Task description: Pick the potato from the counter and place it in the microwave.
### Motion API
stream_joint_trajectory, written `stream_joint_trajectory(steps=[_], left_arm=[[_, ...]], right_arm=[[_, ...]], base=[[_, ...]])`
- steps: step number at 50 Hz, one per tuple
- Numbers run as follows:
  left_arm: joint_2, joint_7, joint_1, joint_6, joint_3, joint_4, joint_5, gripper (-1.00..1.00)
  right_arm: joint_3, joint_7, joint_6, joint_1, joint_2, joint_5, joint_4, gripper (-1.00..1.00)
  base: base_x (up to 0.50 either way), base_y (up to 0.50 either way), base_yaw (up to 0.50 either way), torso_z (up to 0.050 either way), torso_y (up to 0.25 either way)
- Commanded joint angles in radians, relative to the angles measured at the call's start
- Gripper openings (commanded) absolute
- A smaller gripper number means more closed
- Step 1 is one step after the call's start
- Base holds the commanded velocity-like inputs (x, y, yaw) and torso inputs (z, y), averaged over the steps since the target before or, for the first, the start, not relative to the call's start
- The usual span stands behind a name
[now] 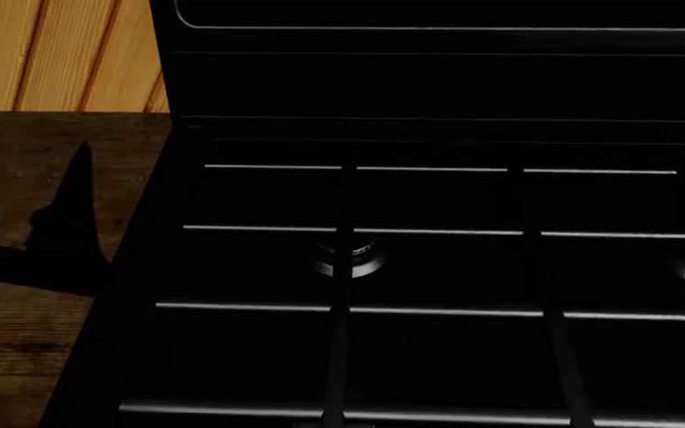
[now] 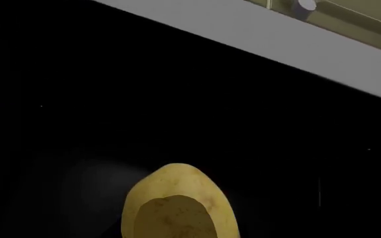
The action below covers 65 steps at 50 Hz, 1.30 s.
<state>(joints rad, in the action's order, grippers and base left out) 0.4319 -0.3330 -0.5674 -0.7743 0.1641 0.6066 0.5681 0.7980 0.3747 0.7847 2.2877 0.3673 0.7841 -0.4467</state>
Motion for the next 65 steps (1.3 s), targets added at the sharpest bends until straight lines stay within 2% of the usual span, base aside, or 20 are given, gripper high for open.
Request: stream_joint_trajectory(steps=[1,4,12,15,19,26,46,65], left_arm=[[-0.018,0.021,0.001,-0.007,-0.034,0.010,-0.005,1.00],[-0.015,0.020,0.001,-0.007,-0.039,0.011,-0.002,1.00],[-0.011,0.018,0.001,-0.008,-0.046,0.010,0.003,1.00],[-0.010,0.015,-0.005,-0.013,-0.048,0.011,0.007,1.00],[-0.011,0.013,-0.009,-0.016,-0.046,0.012,0.009,1.00],[-0.006,0.012,-0.008,-0.012,-0.049,0.005,0.008,1.00],[-0.002,0.014,-0.015,0.001,-0.042,-0.024,0.002,1.00],[0.002,0.010,-0.013,0.003,-0.042,-0.021,0.008,1.00]], right_arm=[[-0.061,-0.217,-0.063,0.067,-0.133,-0.280,-0.281,-1.00],[-0.147,-0.296,-0.083,0.068,-0.182,-0.438,-0.364,-1.00],[-0.538,-0.490,-0.171,0.068,-0.311,-0.965,-0.546,-1.00],[-0.646,-0.521,-0.196,0.068,-0.332,-1.090,-0.575,-1.00],[-0.715,-0.540,-0.218,0.068,-0.340,-1.175,-0.604,-1.00],[-0.744,-0.545,-0.241,0.068,-0.335,-1.233,-0.629,-1.00],[-0.718,-0.484,-0.348,0.068,-0.356,-1.156,-0.788,-1.00],[-0.720,-0.493,-0.240,0.068,-0.358,-1.146,-0.778,-1.00]], base=[[0.00,0.00,0.00,0.000,0.000],[0.00,0.00,0.00,0.000,0.000],[0.00,0.00,0.00,0.000,0.000],[0.00,0.00,0.00,0.000,0.000],[0.00,0.00,0.00,0.000,0.000],[0.00,0.00,0.00,0.000,0.000],[0.00,0.00,0.00,0.001,0.000],[0.00,0.00,0.00,0.000,0.001]])
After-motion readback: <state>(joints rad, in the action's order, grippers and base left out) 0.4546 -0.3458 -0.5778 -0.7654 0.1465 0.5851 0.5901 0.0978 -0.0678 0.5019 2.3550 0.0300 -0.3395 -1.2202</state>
